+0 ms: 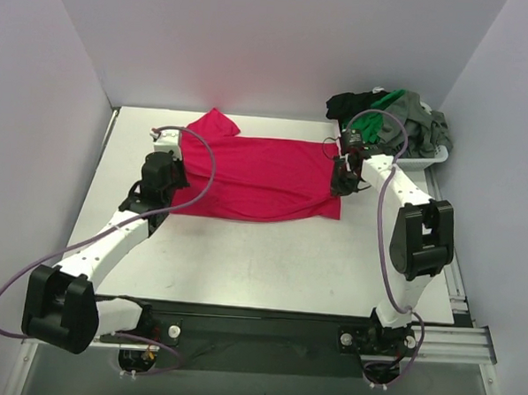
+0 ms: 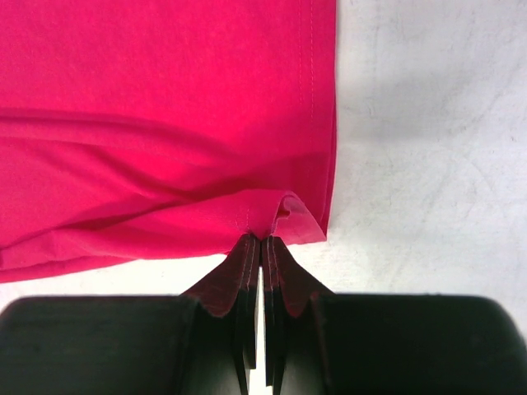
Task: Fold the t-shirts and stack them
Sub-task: Fold the flattened tshirt in 1/3 of the way
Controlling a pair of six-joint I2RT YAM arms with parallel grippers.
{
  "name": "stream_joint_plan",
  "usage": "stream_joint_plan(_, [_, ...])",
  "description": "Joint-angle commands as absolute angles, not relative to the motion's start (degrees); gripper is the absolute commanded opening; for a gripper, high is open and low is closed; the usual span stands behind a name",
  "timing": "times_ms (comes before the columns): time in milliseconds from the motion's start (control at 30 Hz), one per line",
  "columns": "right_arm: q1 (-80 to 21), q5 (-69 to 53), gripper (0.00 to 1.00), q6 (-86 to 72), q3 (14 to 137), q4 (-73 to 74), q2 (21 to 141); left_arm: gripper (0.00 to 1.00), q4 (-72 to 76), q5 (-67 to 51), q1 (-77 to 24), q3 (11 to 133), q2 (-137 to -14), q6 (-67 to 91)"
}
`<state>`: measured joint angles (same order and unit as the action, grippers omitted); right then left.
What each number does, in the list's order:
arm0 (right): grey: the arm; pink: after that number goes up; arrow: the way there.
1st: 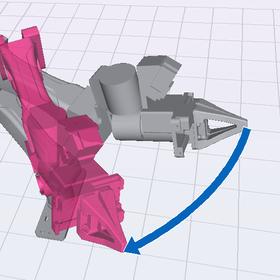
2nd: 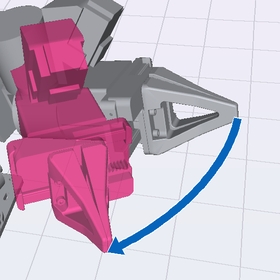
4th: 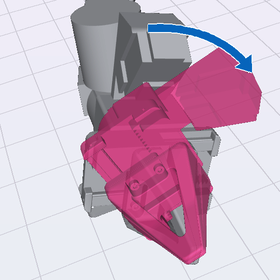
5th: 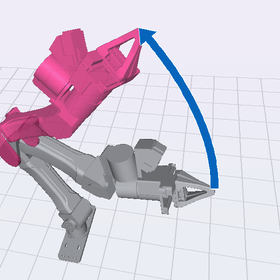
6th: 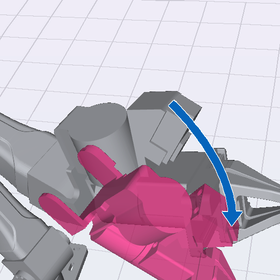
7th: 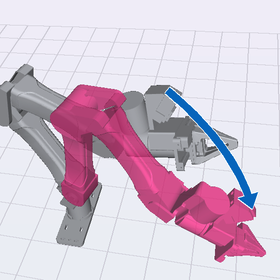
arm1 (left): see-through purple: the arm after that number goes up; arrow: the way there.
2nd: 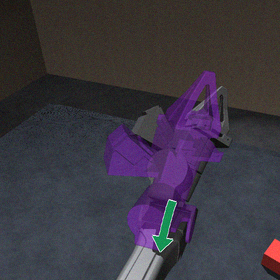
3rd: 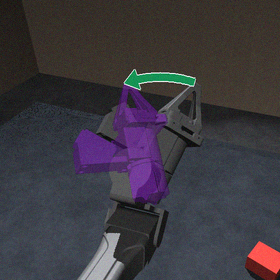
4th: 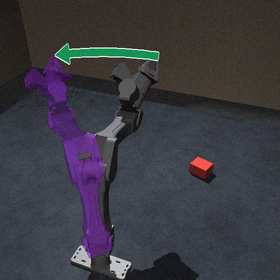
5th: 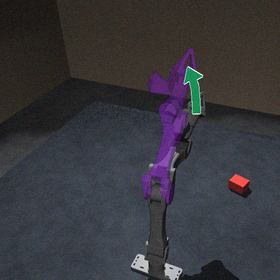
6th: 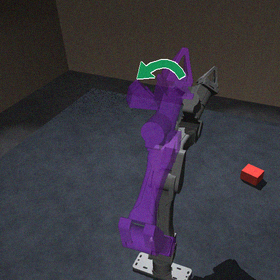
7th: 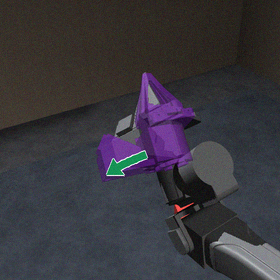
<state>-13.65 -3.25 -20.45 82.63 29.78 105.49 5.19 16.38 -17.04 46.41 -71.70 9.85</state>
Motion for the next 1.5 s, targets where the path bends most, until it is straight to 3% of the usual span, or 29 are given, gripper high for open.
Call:
stream_joint_plan(0, [-14.85,-2.38,0.0,-20.3,80.6,32.26,100.91,0.0,5.46,16.96,-16.52,47.29,-64.44,9.67])
stream_joint_plan(800, [-27.77,8.44,0.0,-27.51,57.31,32.34,79.64,0.0,-11.95,20.91,-16.79,40.08,-45.54,13.27])
stream_joint_plan(1200, [-33.92,11.25,0.0,-31.46,49.75,32.78,72.69,0.0,-22.32,40.32,-29.61,41.66,-38.77,17.22])
stream_joint_plan(1467, [-35.33,12.56,0.0,-32.26,48.95,33.57,71.02,0.0,-26.02,44.21,-34.63,42.01,-37.18,19.16])
